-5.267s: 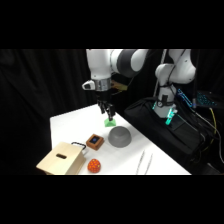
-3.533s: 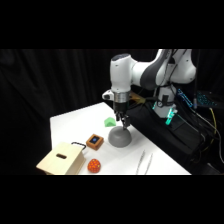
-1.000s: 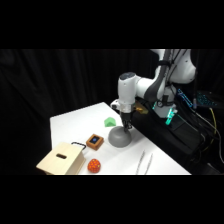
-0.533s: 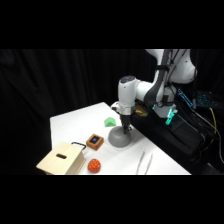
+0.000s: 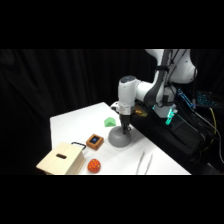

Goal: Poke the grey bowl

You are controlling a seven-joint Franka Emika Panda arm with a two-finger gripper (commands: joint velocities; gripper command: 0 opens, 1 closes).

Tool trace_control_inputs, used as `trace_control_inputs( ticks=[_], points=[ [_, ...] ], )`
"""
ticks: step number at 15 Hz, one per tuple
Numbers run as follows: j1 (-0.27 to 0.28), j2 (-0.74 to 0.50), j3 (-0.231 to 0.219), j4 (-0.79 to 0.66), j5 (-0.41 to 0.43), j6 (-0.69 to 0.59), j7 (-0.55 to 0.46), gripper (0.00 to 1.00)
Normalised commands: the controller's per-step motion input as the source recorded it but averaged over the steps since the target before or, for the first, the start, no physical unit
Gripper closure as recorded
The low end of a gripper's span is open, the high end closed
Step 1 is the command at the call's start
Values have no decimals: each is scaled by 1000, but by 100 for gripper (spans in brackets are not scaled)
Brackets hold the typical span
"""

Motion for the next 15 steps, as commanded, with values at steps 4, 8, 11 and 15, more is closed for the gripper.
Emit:
trace_control_inputs(
  ticks=[4, 8, 11, 15],
  points=[
    [126, -238, -116, -60, -179, -93, 163, 100],
    [83, -282, -62, -47, -203, -207, 152, 100],
    [41, -300, 1, -51, -194, -224, 162, 100],
    [-5, -296, 46, -52, -173, -193, 167, 100]
  ],
)
